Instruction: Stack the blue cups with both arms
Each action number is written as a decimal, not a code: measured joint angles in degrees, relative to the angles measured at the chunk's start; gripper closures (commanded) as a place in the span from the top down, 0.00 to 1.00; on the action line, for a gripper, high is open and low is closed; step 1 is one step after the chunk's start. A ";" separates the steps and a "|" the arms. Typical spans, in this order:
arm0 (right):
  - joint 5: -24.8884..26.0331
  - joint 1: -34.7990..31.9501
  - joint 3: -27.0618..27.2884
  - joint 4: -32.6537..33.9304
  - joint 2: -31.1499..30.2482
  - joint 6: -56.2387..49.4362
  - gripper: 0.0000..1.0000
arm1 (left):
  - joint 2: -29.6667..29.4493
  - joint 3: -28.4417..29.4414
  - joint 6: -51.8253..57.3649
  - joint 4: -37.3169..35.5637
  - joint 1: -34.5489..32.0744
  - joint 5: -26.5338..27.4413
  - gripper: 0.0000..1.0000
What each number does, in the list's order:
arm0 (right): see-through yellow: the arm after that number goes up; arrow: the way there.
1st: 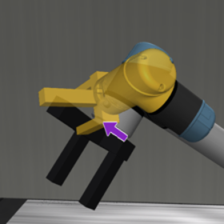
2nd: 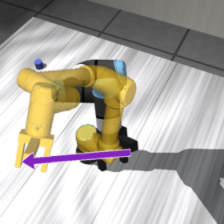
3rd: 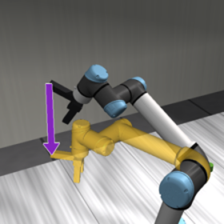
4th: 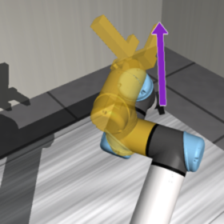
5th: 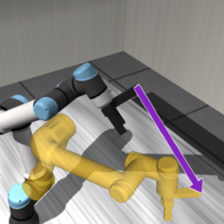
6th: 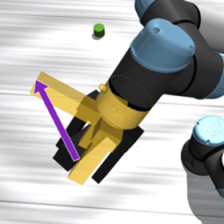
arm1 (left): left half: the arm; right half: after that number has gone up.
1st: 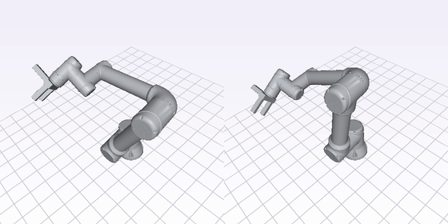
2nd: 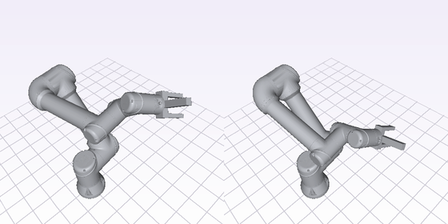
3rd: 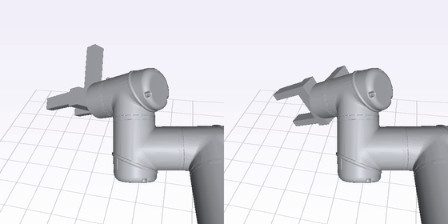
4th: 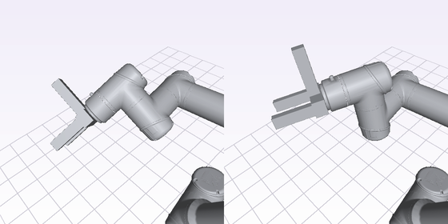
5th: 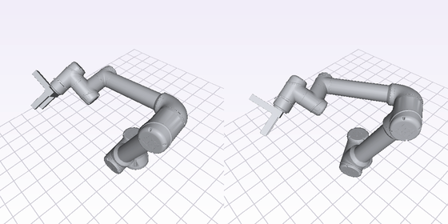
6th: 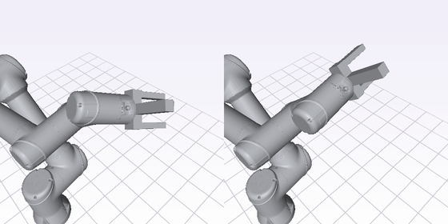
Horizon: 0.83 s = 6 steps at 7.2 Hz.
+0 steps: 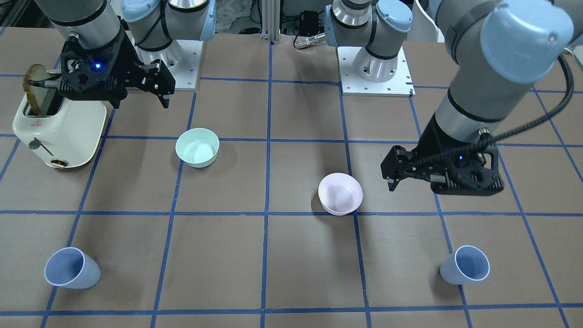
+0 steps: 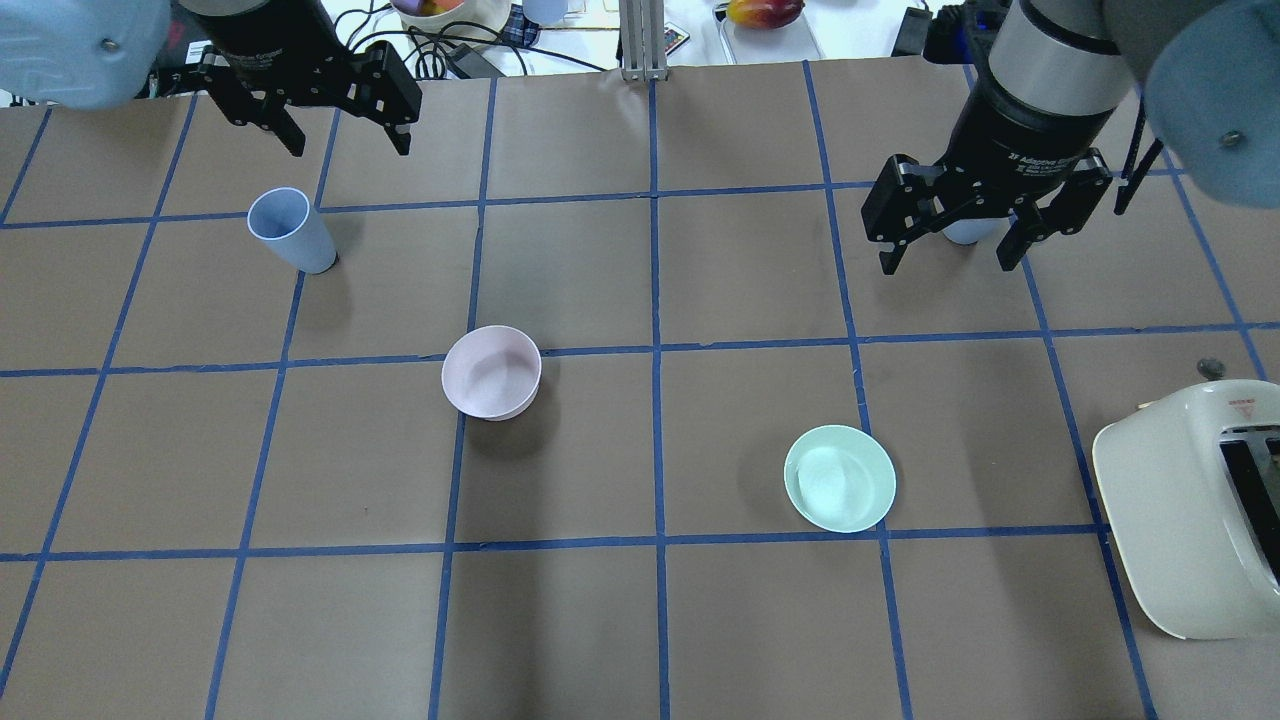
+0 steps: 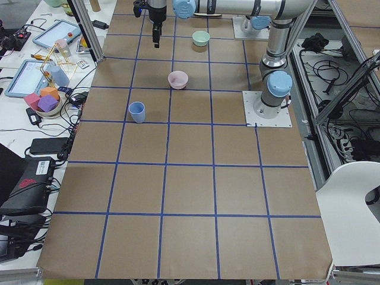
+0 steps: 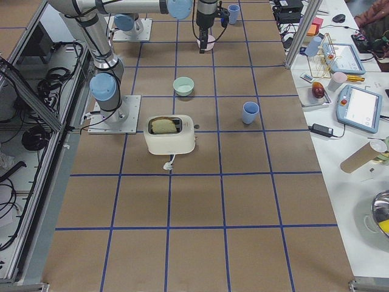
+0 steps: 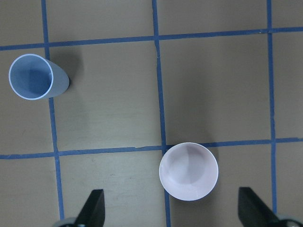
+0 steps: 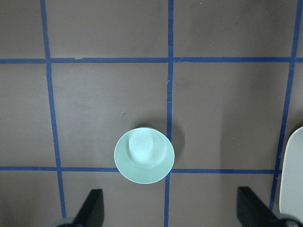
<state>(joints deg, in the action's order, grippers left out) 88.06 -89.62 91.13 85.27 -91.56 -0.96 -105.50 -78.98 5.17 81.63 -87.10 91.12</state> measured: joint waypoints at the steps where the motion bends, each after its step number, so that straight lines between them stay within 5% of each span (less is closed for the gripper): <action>1: 0.15 0.08 -0.01 0.00 0.44 -0.11 1.00 | -2.85 -0.23 3.00 -1.98 2.16 0.31 1.00; 6: 0.87 1.62 -0.96 7.23 3.67 -0.14 1.00 | -14.99 -1.97 8.13 -14.87 7.23 2.73 0.98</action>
<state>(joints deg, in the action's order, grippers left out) 88.93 -88.00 90.17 92.50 -87.89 -1.10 -120.49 -80.95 13.31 66.76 -79.87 93.85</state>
